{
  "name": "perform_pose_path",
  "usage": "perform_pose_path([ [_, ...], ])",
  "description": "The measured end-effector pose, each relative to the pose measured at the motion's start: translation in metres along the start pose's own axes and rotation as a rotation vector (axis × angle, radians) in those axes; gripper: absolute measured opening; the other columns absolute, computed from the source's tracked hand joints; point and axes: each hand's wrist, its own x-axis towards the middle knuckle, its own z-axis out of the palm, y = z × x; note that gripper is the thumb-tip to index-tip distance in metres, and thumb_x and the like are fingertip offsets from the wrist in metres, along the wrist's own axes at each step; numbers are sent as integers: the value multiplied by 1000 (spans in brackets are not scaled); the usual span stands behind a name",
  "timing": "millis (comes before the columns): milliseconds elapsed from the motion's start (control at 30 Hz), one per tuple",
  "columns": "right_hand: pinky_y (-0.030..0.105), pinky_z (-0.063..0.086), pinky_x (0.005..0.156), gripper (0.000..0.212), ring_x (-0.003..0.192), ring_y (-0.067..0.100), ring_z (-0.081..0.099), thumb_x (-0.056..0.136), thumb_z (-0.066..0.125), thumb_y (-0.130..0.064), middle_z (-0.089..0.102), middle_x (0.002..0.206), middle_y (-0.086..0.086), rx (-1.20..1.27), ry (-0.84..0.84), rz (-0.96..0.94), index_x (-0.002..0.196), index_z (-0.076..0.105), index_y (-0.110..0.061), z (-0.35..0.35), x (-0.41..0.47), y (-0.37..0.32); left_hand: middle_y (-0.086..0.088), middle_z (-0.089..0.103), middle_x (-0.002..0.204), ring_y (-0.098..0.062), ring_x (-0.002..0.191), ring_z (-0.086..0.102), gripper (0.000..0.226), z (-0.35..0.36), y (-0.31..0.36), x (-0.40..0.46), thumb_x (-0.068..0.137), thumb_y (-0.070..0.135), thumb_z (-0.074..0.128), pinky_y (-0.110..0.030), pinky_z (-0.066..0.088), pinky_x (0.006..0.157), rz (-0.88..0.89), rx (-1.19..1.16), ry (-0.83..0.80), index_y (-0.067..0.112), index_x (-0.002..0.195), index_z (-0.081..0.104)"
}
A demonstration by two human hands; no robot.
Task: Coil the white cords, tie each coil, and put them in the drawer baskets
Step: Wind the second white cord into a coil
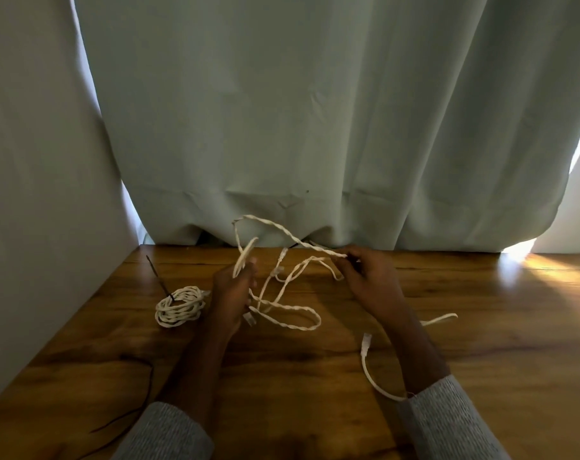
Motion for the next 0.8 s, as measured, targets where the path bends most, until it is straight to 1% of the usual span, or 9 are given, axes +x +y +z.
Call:
perform_pose_path([
  [133,20,55,63,21,70,6,66,99,60,-15,71,84,-7,221,324,45,115,72,-18,-3,0,-3,-4,65,62,-9,40,49,28,3,-1,-6,98,29,58,-23,37,42,26,99,-30,10,82,70],
  [233,28,56,64,22,68,18,69,100,57,-12,72,81,7,322,566,251,117,71,-15,-24,3,27,-11,73,78,-10,43,50,24,-1,-1,-2,100,32,55,-22,39,40,-9,62,-1,13,97,69],
  [367,37,56,73,15,76,27,70,96,60,-13,73,83,10,28,310,395,103,73,-13,-31,1,71,-14,73,91,-16,50,55,28,-4,-4,0,101,33,53,-19,37,33,-100,-6,-18,8,108,66],
  [433,31,47,65,17,72,23,64,97,59,-11,72,85,10,-84,217,410,106,74,-9,-24,-1,75,-15,73,89,-16,49,57,31,-3,-6,1,101,30,53,-17,36,33,-123,-12,-38,4,113,64],
  [500,30,44,67,25,77,26,62,97,57,-11,72,93,14,-150,253,435,119,68,-4,-21,0,71,-14,73,87,-17,50,59,30,-4,-7,2,102,28,50,-18,36,35,-136,-3,-43,4,115,63],
  [567,37,48,81,41,93,32,65,96,58,-10,71,106,16,-188,387,425,136,56,-5,-24,0,61,-14,73,88,-20,57,64,30,-4,-7,2,103,27,47,-22,41,38,-146,0,-60,4,116,62],
  [667,33,55,78,34,90,20,64,97,58,-10,67,104,7,-95,555,151,131,57,-11,-21,-6,30,-17,73,93,-25,70,69,37,-2,-5,2,104,33,46,-30,52,48,-192,-10,-109,2,114,62],
  [733,31,57,73,20,83,9,62,98,59,-15,64,97,-3,5,417,5,118,62,-15,-7,-13,-5,-17,74,93,-30,79,70,45,-1,-4,2,103,41,44,-40,60,64,-221,47,-126,2,108,66],
  [800,27,55,76,18,86,3,62,99,58,-25,66,99,-7,58,135,-45,115,64,-20,22,-20,-35,-16,75,87,-31,81,71,53,-2,-2,1,103,45,40,-47,59,82,-211,143,-135,3,100,71],
])
